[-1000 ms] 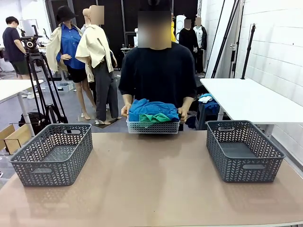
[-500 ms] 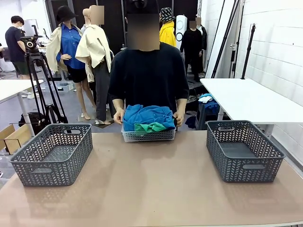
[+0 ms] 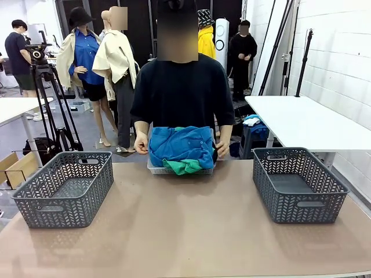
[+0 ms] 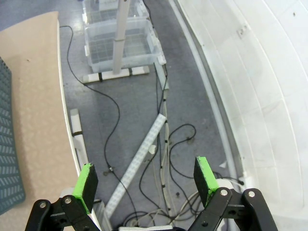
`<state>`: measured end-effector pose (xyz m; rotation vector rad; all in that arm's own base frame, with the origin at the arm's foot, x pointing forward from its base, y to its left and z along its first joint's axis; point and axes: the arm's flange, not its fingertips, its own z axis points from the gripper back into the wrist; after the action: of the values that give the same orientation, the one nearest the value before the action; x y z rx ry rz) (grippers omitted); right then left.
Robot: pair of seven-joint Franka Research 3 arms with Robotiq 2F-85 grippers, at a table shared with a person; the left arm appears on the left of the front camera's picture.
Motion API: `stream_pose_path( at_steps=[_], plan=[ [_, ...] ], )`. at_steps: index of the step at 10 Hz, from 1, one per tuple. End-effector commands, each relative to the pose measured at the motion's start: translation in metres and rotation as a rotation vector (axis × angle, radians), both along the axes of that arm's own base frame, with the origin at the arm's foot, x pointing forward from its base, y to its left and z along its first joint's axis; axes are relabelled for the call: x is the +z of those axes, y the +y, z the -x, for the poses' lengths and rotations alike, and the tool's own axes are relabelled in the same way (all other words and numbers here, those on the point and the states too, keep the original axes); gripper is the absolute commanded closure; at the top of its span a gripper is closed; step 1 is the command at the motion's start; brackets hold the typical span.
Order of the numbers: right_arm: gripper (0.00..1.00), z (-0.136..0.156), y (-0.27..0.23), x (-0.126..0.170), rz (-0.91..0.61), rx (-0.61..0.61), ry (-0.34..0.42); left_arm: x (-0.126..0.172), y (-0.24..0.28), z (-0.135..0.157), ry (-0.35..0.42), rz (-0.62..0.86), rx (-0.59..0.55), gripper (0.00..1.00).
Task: Sort the tops and bottoms.
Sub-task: Lift clothes from the center of the table with your left hand.
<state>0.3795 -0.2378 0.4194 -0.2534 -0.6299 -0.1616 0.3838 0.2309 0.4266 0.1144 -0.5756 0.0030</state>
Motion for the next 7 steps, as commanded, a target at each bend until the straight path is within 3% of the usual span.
stream_pose_path(
  at_steps=[1,7],
  plan=[
    [0.00,0.0003,-0.0002,0.0004,-0.001,-0.001,-0.001,-0.0006,0.0033,0.0013,-0.008,-0.011,-0.003,0.00],
    [0.00,0.0003,-0.0002,0.0004,-0.001,-0.001,-0.001,-0.0006,0.0033,0.0013,-0.008,-0.011,-0.003,0.00]
  ],
)
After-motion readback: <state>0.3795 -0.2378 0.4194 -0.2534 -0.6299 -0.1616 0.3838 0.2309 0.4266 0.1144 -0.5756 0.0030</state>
